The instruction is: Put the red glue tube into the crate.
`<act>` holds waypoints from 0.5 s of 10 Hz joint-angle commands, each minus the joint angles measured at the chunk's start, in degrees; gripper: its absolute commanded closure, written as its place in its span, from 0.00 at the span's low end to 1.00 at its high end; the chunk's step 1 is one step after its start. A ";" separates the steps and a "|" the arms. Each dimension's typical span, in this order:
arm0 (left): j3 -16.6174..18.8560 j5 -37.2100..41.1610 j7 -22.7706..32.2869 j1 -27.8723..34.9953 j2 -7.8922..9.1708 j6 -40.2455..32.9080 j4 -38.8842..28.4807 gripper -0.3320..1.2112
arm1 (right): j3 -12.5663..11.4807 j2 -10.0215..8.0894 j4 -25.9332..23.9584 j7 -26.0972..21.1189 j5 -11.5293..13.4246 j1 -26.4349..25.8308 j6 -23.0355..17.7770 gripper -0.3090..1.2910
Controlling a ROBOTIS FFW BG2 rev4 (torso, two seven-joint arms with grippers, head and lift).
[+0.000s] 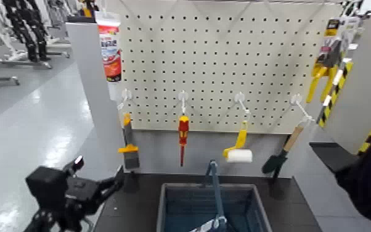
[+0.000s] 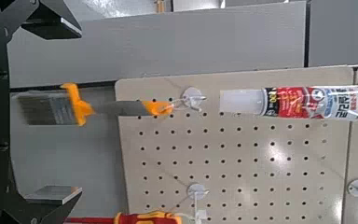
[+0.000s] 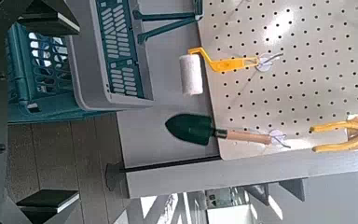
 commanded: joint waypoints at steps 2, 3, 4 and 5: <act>1.90 1.73 -2.22 -6.52 0.03 4.33 -1.44 0.30 | -0.12 6.94 0.09 0.40 0.00 -0.14 -0.04 0.24; 3.40 3.40 -4.95 -9.16 0.03 7.76 -1.88 0.30 | -0.12 6.94 0.18 0.57 -0.18 -0.23 -0.04 0.24; 5.07 4.37 -8.38 -11.97 0.29 10.22 -1.88 0.30 | -0.12 6.94 0.18 0.84 -0.26 -0.32 -0.04 0.24; 6.12 5.69 -10.49 -14.70 0.82 12.24 -1.79 0.30 | -0.12 6.94 0.26 1.10 -0.53 -0.41 -0.04 0.24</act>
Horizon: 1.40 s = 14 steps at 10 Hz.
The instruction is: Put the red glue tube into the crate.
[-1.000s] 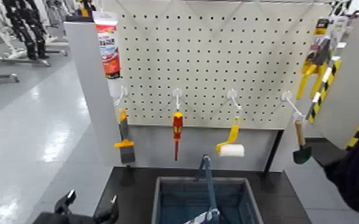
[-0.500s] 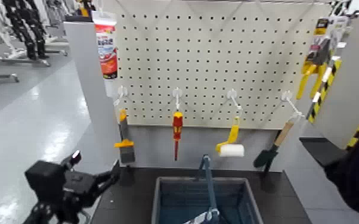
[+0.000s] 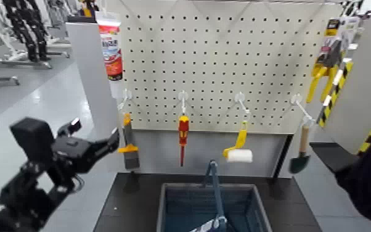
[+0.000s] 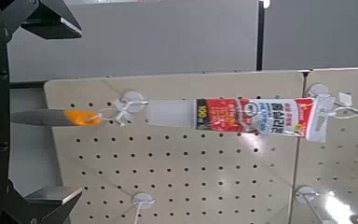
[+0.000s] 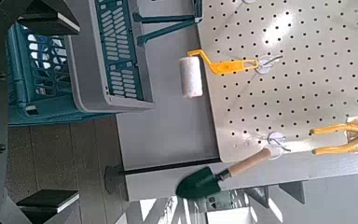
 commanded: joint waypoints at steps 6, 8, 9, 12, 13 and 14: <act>2.70 7.07 -12.15 -18.28 4.15 8.46 5.85 0.30 | 0.26 6.94 0.54 1.25 -1.47 -0.70 0.00 0.24; 2.08 7.60 -17.07 -23.29 4.68 10.13 9.19 0.30 | 0.26 6.94 0.71 1.60 -1.73 -0.87 0.00 0.24; 1.55 8.48 -18.66 -25.23 5.12 10.22 11.12 0.30 | 0.26 6.94 0.71 1.69 -1.82 -0.87 0.00 0.24; 0.68 11.12 -24.81 -30.59 6.09 12.07 16.75 0.30 | 0.26 6.94 0.80 1.95 -2.00 -0.96 0.00 0.24; -0.03 12.17 -26.92 -32.34 6.35 12.24 18.94 0.30 | 0.17 7.03 0.80 2.04 -2.00 -1.05 0.00 0.24; -0.47 12.70 -28.24 -33.57 6.62 12.95 20.09 0.31 | 0.26 6.86 0.89 2.22 -2.00 -1.22 0.00 0.24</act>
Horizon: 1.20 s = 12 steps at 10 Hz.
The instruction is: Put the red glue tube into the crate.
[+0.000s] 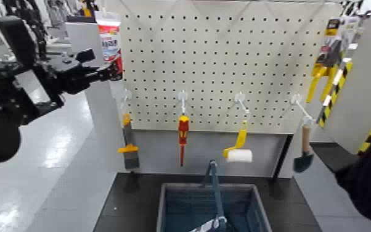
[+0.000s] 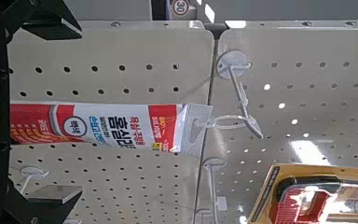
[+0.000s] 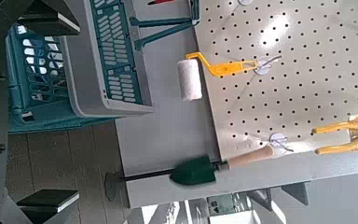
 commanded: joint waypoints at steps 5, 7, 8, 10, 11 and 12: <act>-3.67 2.48 -8.14 -7.09 1.68 4.93 6.87 0.54 | 0.01 7.12 0.09 0.87 -0.10 -0.30 0.09 0.24; -3.93 2.22 -8.84 -7.70 1.68 5.37 6.70 0.94 | -0.07 7.29 0.00 1.22 -0.19 -0.30 0.18 0.24; -4.29 1.95 -8.84 -8.06 1.94 5.72 6.43 0.99 | -0.07 7.29 -0.09 1.31 -0.19 -0.30 0.18 0.24; -3.76 1.95 -8.75 -7.97 1.86 5.81 6.08 0.99 | -0.07 7.38 -0.18 1.48 -0.19 -0.30 0.18 0.24; -3.58 2.04 -8.75 -7.97 1.86 5.81 6.08 0.99 | -0.07 7.38 -0.18 1.48 -0.19 -0.30 0.18 0.24; -3.49 2.04 -8.75 -7.97 1.86 5.81 6.08 0.99 | -0.07 7.38 -0.18 1.48 -0.19 -0.30 0.18 0.24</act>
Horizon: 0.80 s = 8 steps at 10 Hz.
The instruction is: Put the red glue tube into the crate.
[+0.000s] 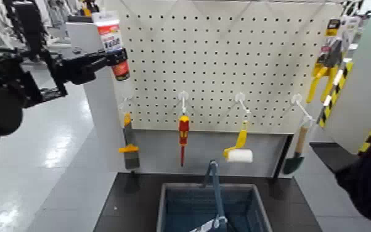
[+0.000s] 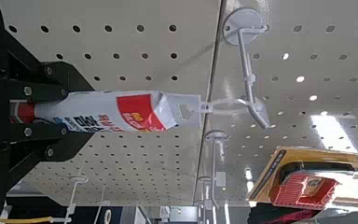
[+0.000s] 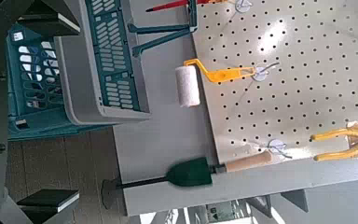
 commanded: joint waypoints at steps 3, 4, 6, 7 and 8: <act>0.35 0.05 0.28 -0.16 0.10 -0.16 -0.21 0.99 | 0.00 7.38 -0.09 0.09 0.00 0.00 0.00 0.24; 0.35 0.05 0.28 -0.34 0.01 -0.16 -0.56 0.99 | 0.00 7.38 -0.09 0.09 0.00 0.00 0.00 0.24; -0.35 3.30 2.57 -0.43 -0.08 0.80 -6.18 0.99 | 0.00 7.38 -0.09 0.18 0.00 0.00 0.00 0.24; -0.88 5.32 3.88 -0.16 -0.34 2.47 -9.87 0.99 | 0.00 7.47 -0.09 0.18 0.00 0.09 0.00 0.24; -1.93 7.08 5.03 0.01 -0.52 3.88 -12.78 0.99 | 0.00 7.47 -0.09 0.26 0.00 0.09 0.08 0.24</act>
